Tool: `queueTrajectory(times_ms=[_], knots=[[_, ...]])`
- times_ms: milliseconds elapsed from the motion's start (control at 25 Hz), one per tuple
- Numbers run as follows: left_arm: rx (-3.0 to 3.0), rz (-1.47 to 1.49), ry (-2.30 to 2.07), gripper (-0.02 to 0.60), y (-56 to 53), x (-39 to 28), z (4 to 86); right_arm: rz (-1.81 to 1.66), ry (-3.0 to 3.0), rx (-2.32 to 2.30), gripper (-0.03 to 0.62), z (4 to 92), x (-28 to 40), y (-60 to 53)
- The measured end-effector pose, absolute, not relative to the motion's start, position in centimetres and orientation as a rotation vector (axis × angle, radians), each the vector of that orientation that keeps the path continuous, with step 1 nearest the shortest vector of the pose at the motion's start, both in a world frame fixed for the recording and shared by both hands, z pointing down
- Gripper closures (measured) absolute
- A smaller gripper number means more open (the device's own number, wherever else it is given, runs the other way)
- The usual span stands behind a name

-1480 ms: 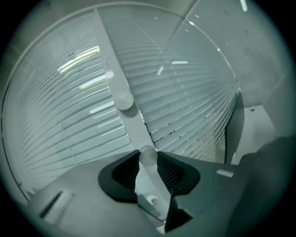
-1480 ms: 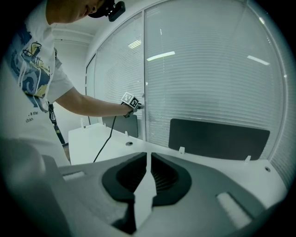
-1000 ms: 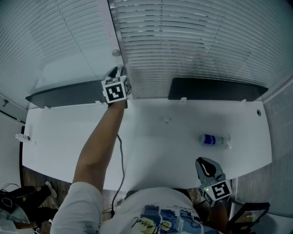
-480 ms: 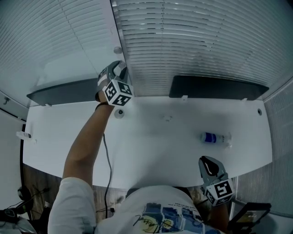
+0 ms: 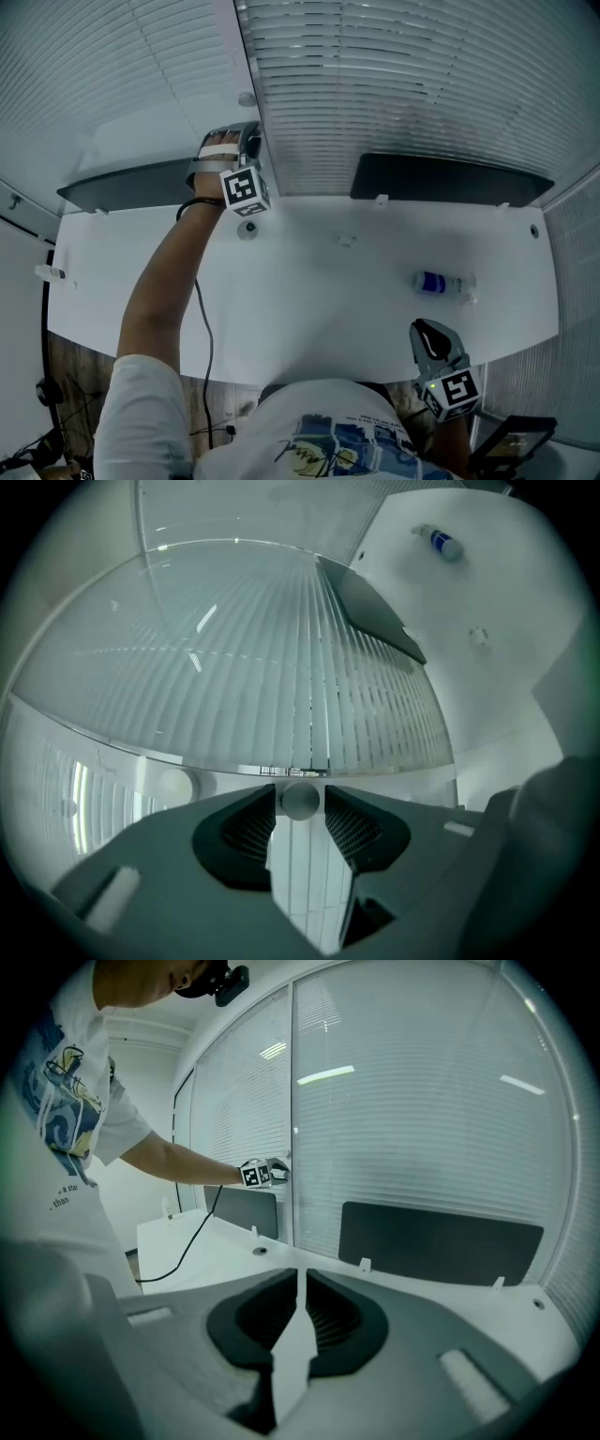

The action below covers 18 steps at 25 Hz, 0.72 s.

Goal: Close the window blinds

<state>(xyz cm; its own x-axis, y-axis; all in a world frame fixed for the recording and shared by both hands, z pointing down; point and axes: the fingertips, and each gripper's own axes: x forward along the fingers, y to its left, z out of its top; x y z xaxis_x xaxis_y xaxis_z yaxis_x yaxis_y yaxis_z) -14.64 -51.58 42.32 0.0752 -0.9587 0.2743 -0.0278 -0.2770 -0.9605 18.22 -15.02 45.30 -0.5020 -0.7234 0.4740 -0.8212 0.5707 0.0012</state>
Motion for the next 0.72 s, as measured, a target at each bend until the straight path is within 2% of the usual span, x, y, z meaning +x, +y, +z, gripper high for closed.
queueTrajectory(times_ms=[120,200,360,720], knots=[[-1.468,-1.358,1.024,0.414,-51.9,-14.8,42.7,0.315,-2.375,1.245,0.574,45.4,18.3,-15.1],[-1.462,-1.356,1.027,0.446,-52.0,-14.9,42.6,0.315,-2.371,1.245,0.574,45.4,18.3,-15.2],[-1.474,-1.317,1.075,0.449,-52.0,-14.9,42.2,0.306,-2.375,1.242,0.574,45.3,18.2,-15.3],[-1.809,-1.098,1.496,0.451,-52.2,-15.4,41.3,0.299,-2.383,1.235,0.574,45.5,17.9,-15.5]])
